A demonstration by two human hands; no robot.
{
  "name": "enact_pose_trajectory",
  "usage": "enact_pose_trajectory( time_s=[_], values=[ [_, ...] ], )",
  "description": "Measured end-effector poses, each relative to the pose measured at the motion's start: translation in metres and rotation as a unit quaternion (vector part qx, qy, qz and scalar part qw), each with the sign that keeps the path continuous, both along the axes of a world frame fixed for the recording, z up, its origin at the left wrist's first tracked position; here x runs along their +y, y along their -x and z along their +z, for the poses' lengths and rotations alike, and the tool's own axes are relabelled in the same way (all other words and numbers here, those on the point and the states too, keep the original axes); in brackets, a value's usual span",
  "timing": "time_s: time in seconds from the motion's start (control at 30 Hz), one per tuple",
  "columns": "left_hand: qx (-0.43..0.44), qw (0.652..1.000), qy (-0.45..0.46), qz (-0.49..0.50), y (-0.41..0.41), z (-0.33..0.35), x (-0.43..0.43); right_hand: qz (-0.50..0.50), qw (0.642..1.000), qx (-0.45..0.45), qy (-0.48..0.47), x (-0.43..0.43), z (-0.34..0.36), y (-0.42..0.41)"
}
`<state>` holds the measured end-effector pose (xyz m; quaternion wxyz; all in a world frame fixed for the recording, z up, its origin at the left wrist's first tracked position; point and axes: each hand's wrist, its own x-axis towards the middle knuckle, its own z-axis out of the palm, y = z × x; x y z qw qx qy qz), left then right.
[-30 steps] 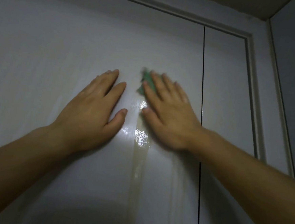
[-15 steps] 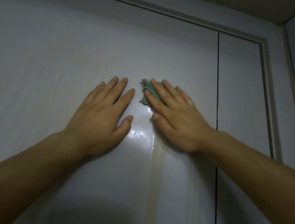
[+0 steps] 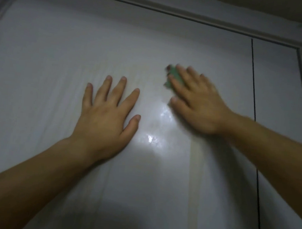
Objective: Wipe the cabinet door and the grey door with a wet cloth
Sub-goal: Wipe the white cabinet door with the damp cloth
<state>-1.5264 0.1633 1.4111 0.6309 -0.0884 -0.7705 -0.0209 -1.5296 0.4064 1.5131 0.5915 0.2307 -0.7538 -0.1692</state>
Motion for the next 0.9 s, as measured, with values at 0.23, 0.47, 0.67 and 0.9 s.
enact_pose_trajectory(
  time_s=[0.23, 0.47, 0.67, 0.9],
  values=[
    [0.014, 0.999, 0.015, -0.05, 0.0, -0.001, -0.021, 0.005, 1.0, 0.002, 0.029, -0.045, -0.005, 0.001],
    [0.03, 0.999, -0.024, -0.013, 0.005, -0.006, -0.075, -0.013, 0.999, 0.004, 0.032, -0.056, 0.02, 0.002],
    [0.032, 0.999, -0.013, -0.016, 0.009, -0.008, -0.081, 0.011, 1.0, -0.006, 0.006, -0.109, -0.005, -0.001],
    [0.009, 1.0, -0.007, -0.029, 0.003, -0.006, -0.086, -0.001, 1.0, -0.001, 0.022, -0.104, 0.031, 0.0]
  ],
)
